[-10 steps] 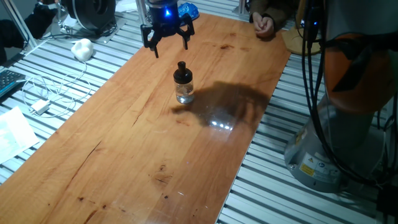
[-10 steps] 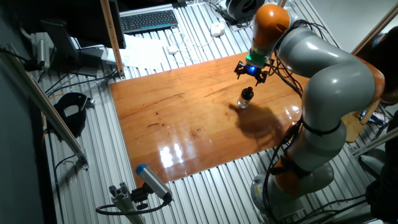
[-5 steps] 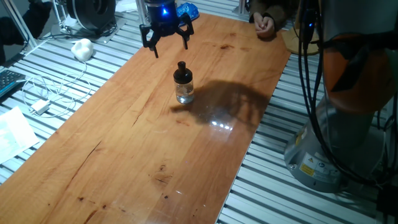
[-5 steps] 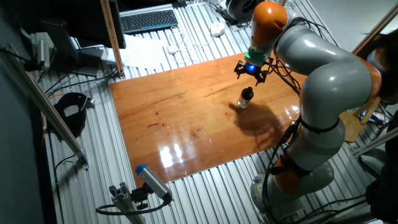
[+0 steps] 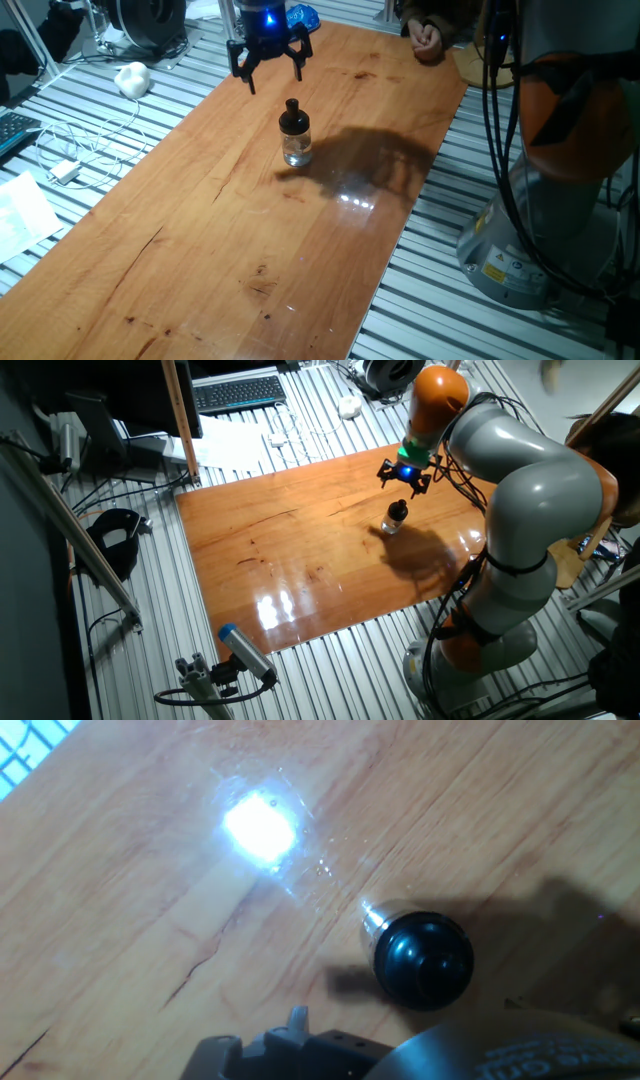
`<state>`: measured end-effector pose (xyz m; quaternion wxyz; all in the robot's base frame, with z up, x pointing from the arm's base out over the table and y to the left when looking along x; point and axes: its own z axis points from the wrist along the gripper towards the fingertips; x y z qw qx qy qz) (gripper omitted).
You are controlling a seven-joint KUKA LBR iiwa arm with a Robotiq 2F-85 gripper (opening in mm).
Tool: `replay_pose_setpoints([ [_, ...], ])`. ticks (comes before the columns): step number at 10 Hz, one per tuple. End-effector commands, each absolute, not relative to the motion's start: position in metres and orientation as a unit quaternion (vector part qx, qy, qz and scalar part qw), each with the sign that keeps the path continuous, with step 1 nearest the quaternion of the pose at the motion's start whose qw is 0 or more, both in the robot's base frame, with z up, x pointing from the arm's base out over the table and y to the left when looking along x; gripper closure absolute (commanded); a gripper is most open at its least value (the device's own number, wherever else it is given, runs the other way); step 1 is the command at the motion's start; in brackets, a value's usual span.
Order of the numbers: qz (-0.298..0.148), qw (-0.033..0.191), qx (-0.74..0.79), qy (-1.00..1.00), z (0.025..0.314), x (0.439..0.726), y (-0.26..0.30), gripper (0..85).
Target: Unscrew the lid from the jar
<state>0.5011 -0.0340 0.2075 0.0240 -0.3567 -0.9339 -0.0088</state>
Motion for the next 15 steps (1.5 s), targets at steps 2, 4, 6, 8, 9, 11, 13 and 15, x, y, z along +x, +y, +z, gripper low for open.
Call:
replay_pose_setpoints([
  [2, -0.012, 0.02, -0.36, -0.933, 0.197, 0.501, -0.039, 0.0],
  [4, -0.013, 0.018, -0.369, -0.929, 0.188, 0.501, -0.041, 0.0],
  [6, -0.009, 0.015, -0.379, -0.925, 0.181, 0.501, -0.042, 0.0],
  [8, 0.004, 0.014, -0.395, -0.919, 0.177, 0.501, -0.042, 0.0],
  [9, 0.008, 0.019, -0.406, -0.914, 0.174, 0.5, -0.043, 0.0],
  [11, 0.01, 0.02, -0.413, -0.91, 0.172, 0.496, -0.046, 0.0],
  [13, 0.013, 0.019, -0.417, -0.909, 0.169, 0.493, -0.049, 0.0],
  [15, 0.013, 0.017, -0.418, -0.908, 0.163, 0.491, -0.051, 0.0],
])
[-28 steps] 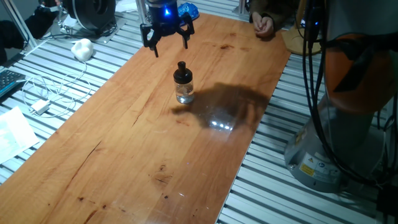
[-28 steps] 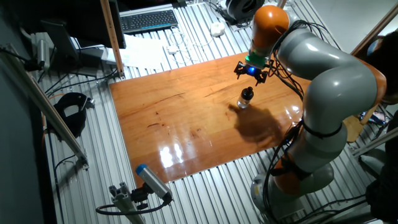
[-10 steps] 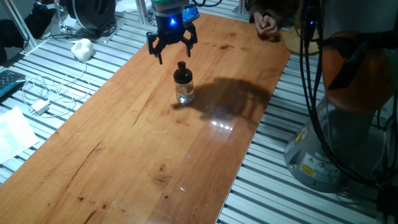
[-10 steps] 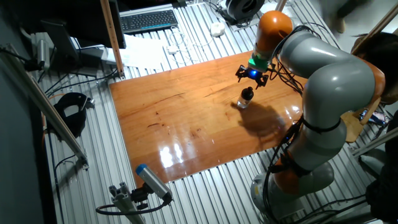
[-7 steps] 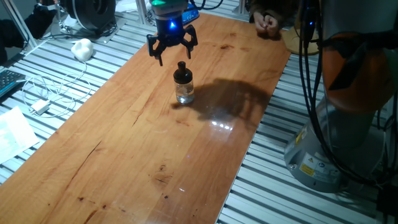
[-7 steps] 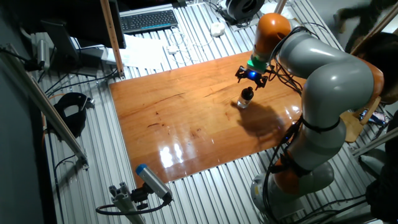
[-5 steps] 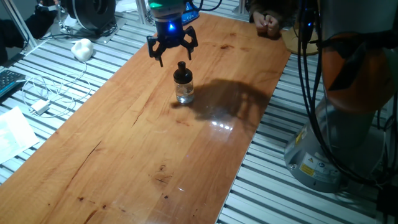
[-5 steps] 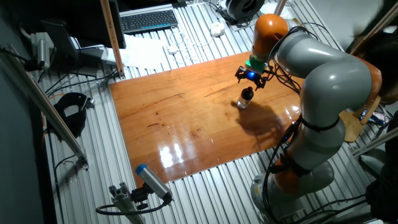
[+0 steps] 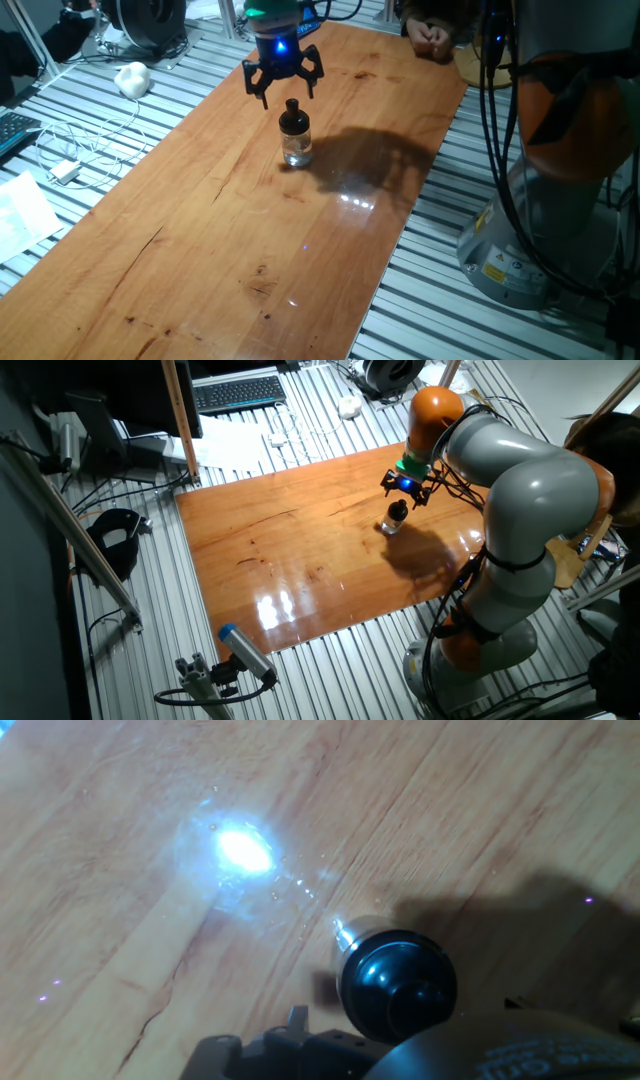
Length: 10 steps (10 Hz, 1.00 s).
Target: Unscrew the lid from the jar
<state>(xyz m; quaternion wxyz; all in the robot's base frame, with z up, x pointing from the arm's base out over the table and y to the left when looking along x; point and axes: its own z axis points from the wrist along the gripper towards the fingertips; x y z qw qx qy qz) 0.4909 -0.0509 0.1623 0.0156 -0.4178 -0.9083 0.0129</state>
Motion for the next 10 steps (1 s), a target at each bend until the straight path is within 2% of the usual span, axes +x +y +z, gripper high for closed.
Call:
replay_pose_setpoints([
  [1, 0.014, 0.011, -0.42, -0.907, 0.1584, 0.491, -0.051, 0.0],
  [7, 0.02, 0.006, -0.432, -0.902, 0.1497, 0.491, -0.0512, 0.0],
  [10, 0.01, 0.023, -0.418, -0.908, 0.157, 0.4916, -0.0503, 0.0],
])
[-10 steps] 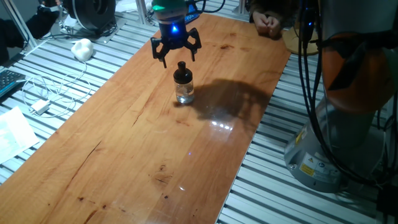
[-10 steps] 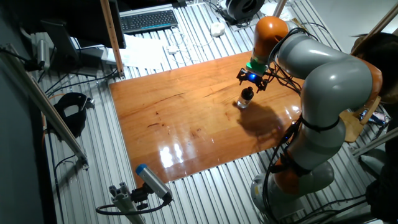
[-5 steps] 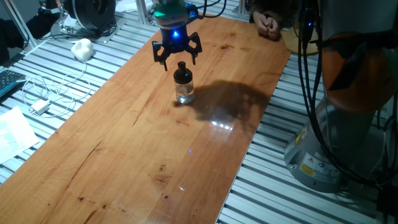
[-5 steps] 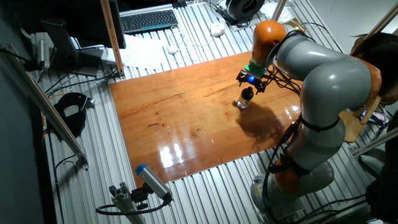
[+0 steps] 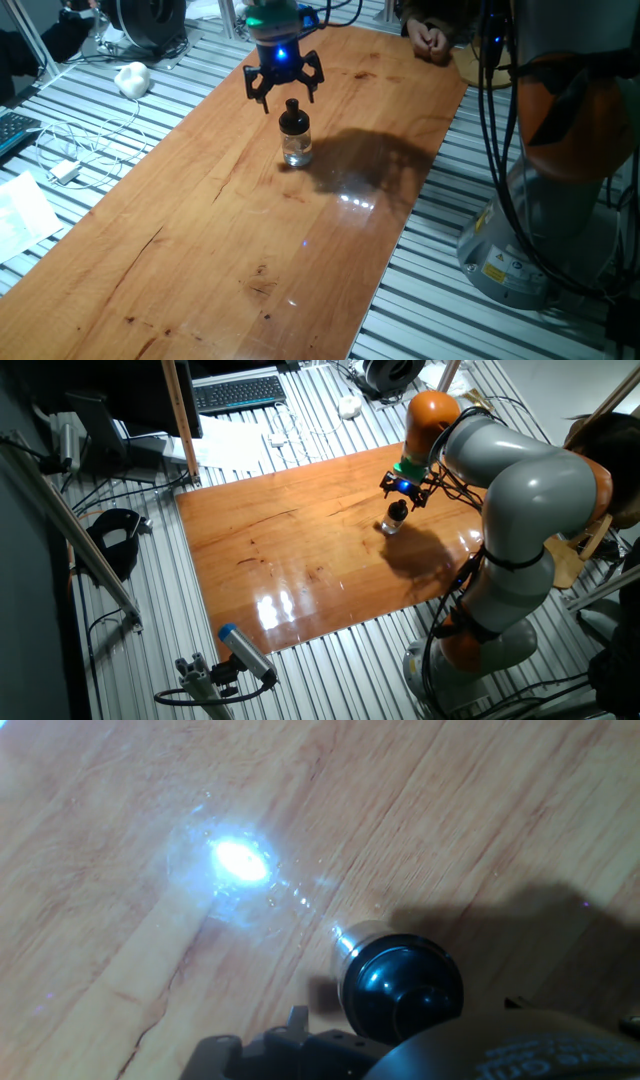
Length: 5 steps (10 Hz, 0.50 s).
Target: Unscrew the lid from the jar
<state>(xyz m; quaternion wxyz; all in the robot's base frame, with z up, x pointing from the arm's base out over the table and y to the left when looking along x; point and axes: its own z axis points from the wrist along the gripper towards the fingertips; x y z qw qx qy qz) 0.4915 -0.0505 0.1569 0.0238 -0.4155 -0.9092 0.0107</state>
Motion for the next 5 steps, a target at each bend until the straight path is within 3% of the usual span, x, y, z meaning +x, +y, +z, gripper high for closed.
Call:
replay_pose_setpoints([
  [1, 0.01, 0.024, -0.404, -0.914, 0.157, 0.4916, -0.0503, 0.0],
  [5, 0.036, 0.031, -0.426, -0.904, 0.157, 0.4916, -0.0503, 0.0],
])
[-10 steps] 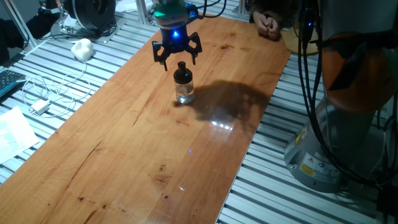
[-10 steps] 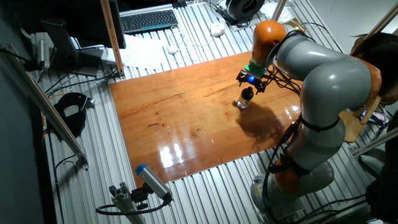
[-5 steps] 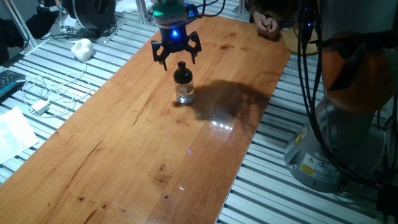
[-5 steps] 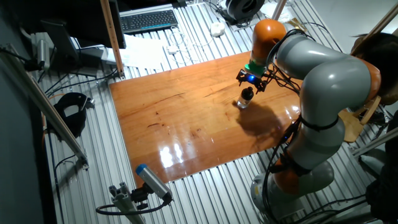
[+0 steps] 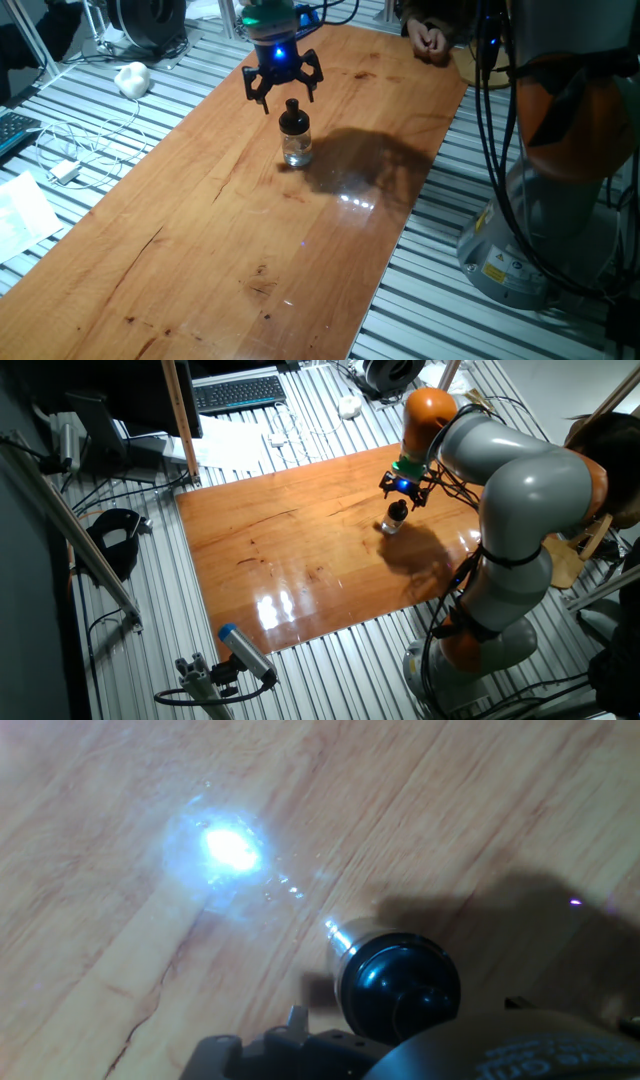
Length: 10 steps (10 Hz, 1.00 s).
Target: Unscrew the lid from the jar
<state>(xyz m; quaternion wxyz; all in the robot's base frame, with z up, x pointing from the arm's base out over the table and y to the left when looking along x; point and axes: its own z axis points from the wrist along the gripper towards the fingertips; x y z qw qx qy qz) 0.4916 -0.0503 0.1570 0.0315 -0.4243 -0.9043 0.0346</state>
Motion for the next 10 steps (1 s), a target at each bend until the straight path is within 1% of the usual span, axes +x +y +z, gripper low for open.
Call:
replay_pose_setpoints([
  [1, 0.034, 0.038, -0.423, -0.905, 0.157, 0.4916, -0.0503, 0.0],
  [3, 0.036, 0.048, -0.418, -0.906, 0.157, 0.4916, -0.0503, 0.0],
  [8, 0.033, 0.049, -0.416, -0.907, 0.157, 0.4916, -0.0503, 0.0],
  [10, 0.022, 0.05, -0.414, -0.909, 0.1482, 0.4913, -0.059, 0.0],
])
